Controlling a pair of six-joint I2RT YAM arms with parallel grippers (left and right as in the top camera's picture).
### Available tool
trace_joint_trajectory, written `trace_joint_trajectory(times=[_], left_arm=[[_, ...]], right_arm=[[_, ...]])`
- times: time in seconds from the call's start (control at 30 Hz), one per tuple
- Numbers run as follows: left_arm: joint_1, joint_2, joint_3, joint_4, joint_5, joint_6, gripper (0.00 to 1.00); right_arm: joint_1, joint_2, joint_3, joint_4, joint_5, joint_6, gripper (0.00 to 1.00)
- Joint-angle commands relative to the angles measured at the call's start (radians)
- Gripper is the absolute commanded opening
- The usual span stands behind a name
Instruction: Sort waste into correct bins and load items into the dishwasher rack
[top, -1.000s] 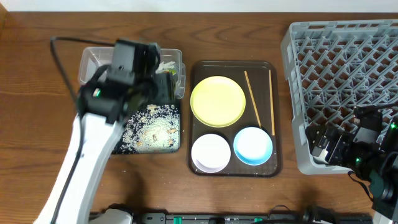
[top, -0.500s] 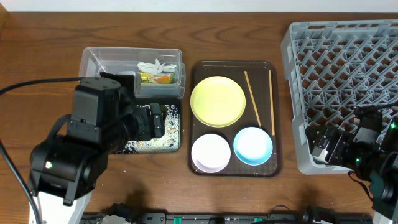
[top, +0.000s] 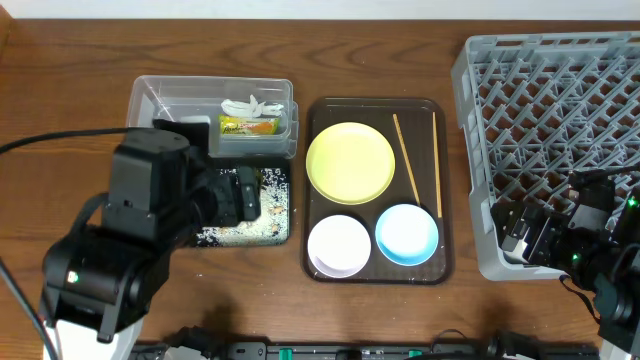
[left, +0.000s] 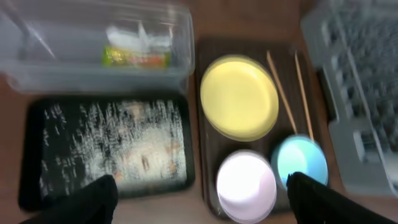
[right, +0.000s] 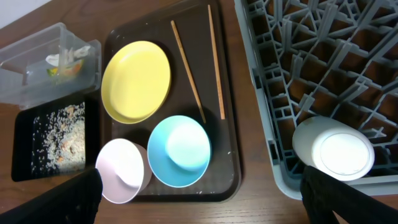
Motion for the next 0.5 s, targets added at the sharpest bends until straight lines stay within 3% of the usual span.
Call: trace_joint_trajectory(times=[0.0, 0.2, 0.3, 0.47], left_arm=[[0.000, -0.044, -0.071, 0.116, -0.061, 0.072, 0.89], [0.000, -0.181, -0.298, 0.446, 0.030, 0.218, 0.90], [0.000, -0.273, -0.427, 0.558, 0.031, 0.221, 0.95], [0.000, -0.451, -0.652, 0.685, 0.024, 0.236, 0.96]], right_arm=[[-0.007, 0.002, 0.008, 0.000, 0.003, -0.003, 0.99], [-0.007, 0.002, 0.008, 0.000, 0.003, -0.003, 0.99], [-0.007, 0.002, 0.008, 0.000, 0.003, -0.003, 0.99], [-0.007, 0.002, 0.008, 0.000, 0.003, -0.003, 0.99]])
